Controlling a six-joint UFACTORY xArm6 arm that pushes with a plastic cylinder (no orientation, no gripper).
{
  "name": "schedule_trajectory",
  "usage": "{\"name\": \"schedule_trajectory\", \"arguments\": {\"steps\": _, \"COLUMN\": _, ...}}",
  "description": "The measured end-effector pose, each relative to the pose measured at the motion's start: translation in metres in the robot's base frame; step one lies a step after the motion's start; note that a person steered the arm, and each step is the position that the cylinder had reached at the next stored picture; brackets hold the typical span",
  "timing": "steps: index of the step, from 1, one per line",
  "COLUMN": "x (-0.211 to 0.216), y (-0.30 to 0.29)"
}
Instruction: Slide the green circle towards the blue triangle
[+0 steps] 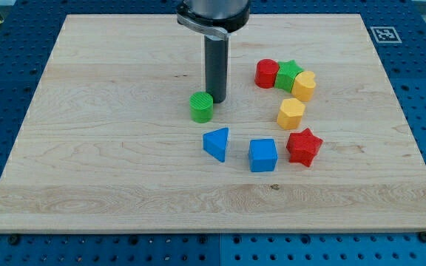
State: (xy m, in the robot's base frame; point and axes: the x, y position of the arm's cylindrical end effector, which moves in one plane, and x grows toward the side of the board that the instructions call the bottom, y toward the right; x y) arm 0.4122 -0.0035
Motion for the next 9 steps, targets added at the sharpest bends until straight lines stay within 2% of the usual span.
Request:
{"name": "schedule_trajectory", "arguments": {"steps": 2, "x": -0.007, "y": -0.007}}
{"name": "schedule_trajectory", "arguments": {"steps": 5, "x": -0.007, "y": -0.052}}
{"name": "schedule_trajectory", "arguments": {"steps": 7, "x": 0.023, "y": -0.058}}
{"name": "schedule_trajectory", "arguments": {"steps": 9, "x": 0.026, "y": -0.056}}
